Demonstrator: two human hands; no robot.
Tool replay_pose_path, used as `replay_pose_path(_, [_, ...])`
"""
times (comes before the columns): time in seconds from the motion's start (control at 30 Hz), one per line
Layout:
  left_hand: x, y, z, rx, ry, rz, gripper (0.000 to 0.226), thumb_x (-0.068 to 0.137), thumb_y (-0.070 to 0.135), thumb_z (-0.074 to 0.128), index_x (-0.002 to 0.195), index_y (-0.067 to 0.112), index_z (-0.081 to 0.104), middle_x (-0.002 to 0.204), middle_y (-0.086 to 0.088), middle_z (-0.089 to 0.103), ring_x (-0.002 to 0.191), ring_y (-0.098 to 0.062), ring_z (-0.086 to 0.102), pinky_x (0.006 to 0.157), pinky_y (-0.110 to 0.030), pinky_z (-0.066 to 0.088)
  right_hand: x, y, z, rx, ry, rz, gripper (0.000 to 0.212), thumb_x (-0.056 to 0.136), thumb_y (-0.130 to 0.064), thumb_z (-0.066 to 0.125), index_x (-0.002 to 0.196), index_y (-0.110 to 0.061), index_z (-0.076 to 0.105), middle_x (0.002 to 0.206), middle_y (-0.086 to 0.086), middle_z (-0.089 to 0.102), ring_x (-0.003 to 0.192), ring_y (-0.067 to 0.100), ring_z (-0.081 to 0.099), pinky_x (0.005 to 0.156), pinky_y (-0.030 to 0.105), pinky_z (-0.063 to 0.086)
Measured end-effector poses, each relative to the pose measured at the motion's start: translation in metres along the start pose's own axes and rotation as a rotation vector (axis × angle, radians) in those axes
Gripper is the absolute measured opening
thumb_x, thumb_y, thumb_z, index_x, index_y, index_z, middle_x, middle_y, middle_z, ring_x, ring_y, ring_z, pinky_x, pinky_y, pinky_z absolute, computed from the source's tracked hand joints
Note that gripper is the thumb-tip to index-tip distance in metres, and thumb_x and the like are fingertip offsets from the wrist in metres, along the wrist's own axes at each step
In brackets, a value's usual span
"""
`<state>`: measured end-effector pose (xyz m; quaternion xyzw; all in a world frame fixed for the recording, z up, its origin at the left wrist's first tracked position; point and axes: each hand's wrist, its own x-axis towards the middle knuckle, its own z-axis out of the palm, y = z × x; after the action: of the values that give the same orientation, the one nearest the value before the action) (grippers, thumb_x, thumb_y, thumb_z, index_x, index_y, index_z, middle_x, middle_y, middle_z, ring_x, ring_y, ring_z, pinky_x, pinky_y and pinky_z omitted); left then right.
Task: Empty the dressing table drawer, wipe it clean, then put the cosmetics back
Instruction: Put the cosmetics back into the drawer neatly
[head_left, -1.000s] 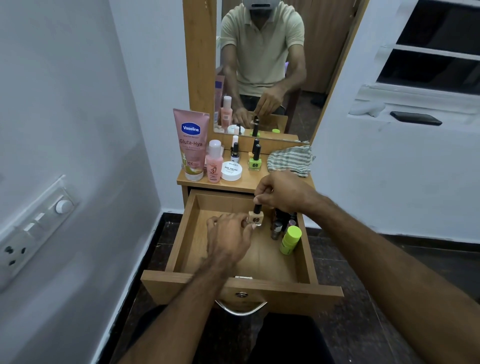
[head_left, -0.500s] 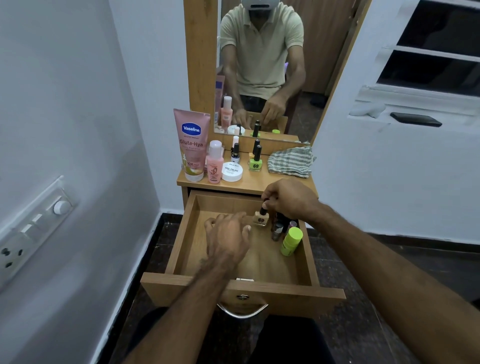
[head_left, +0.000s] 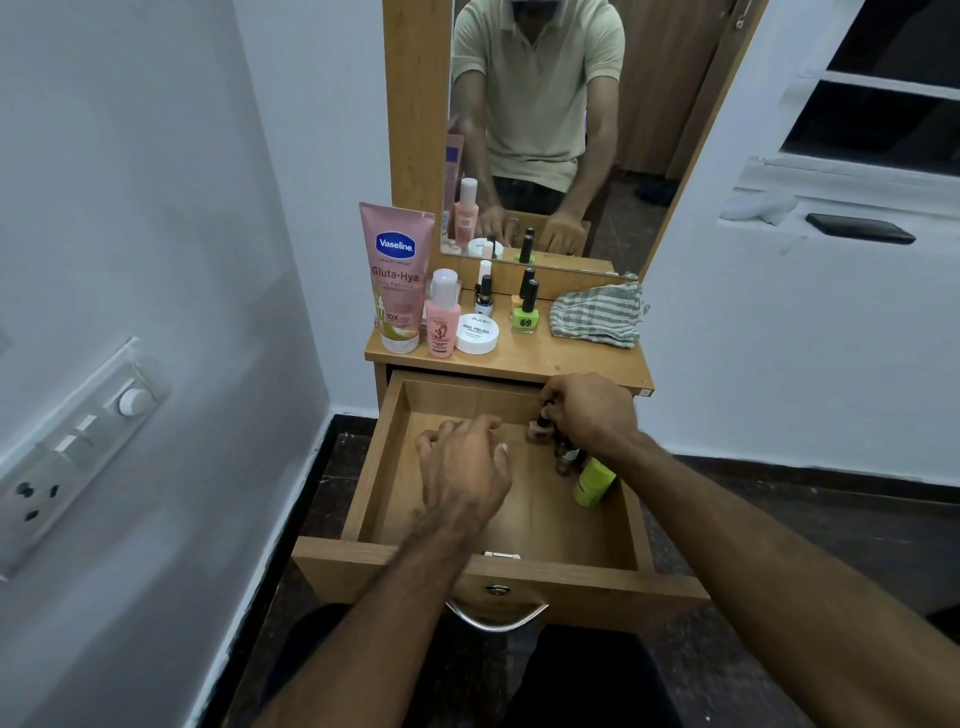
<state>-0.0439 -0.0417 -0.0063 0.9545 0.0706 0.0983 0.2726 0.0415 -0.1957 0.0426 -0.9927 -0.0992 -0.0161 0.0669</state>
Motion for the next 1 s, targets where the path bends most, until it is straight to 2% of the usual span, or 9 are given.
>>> replay_pose_path(0.13, [0.000, 0.000, 0.001, -0.002, 0.004, -0.004, 0.037, 0.095, 0.039, 0.059, 0.132, 0.034, 0.057, 0.114, 0.014, 0.067, 0.117, -0.010, 0.051, 0.106, -0.038, 0.026, -0.001, 0.000, 0.004, -0.012, -0.001, 0.007, 0.017, 0.097, -0.034, 0.062, 0.112, -0.032, 0.070, 0.101, -0.005, 0.071, 0.087, 0.016, 0.063, 0.075, 0.039, 0.058])
replay_pose_path(0.43, [0.000, -0.001, 0.001, -0.009, 0.007, -0.017, 0.036, 0.095, 0.040, 0.058, 0.131, 0.035, 0.057, 0.112, 0.015, 0.067, 0.116, -0.010, 0.052, 0.105, -0.038, 0.026, -0.005, 0.000, 0.006, -0.020, 0.038, 0.007, 0.019, 0.099, -0.033, 0.061, 0.115, -0.029, 0.069, 0.102, -0.004, 0.070, 0.086, 0.016, 0.060, 0.070, 0.032, 0.050])
replay_pose_path(0.57, [0.000, -0.001, 0.001, -0.007, 0.011, -0.019, 0.035, 0.095, 0.040, 0.058, 0.130, 0.035, 0.058, 0.113, 0.015, 0.067, 0.116, -0.010, 0.052, 0.105, -0.038, 0.027, -0.005, 0.000, 0.006, -0.024, 0.013, -0.007, 0.023, 0.098, -0.031, 0.061, 0.120, -0.028, 0.066, 0.109, -0.002, 0.069, 0.093, 0.018, 0.062, 0.075, 0.035, 0.052])
replay_pose_path(0.67, [0.000, -0.001, 0.001, -0.007, 0.012, -0.021, 0.035, 0.095, 0.040, 0.058, 0.130, 0.035, 0.058, 0.112, 0.015, 0.067, 0.116, -0.010, 0.052, 0.105, -0.038, 0.026, -0.005, 0.002, 0.008, -0.018, 0.004, -0.005, 0.023, 0.100, -0.028, 0.058, 0.121, -0.028, 0.065, 0.107, -0.002, 0.070, 0.091, 0.018, 0.063, 0.074, 0.034, 0.053])
replay_pose_path(0.8, [0.001, -0.001, 0.001, 0.009, 0.010, -0.026, 0.035, 0.095, 0.040, 0.058, 0.130, 0.035, 0.058, 0.112, 0.015, 0.068, 0.115, -0.010, 0.052, 0.105, -0.039, 0.027, -0.004, 0.001, 0.009, -0.014, -0.004, 0.008, 0.021, 0.100, -0.028, 0.057, 0.118, -0.028, 0.066, 0.103, -0.002, 0.069, 0.088, 0.018, 0.064, 0.078, 0.042, 0.057])
replay_pose_path(1.0, [0.000, 0.000, 0.001, 0.014, 0.001, -0.036, 0.036, 0.095, 0.041, 0.058, 0.130, 0.035, 0.058, 0.114, 0.015, 0.068, 0.117, -0.010, 0.052, 0.107, -0.040, 0.028, -0.004, 0.000, 0.011, 0.001, 0.017, 0.016, 0.019, 0.099, -0.029, 0.058, 0.116, -0.029, 0.067, 0.101, -0.003, 0.070, 0.086, 0.017, 0.065, 0.078, 0.042, 0.058])
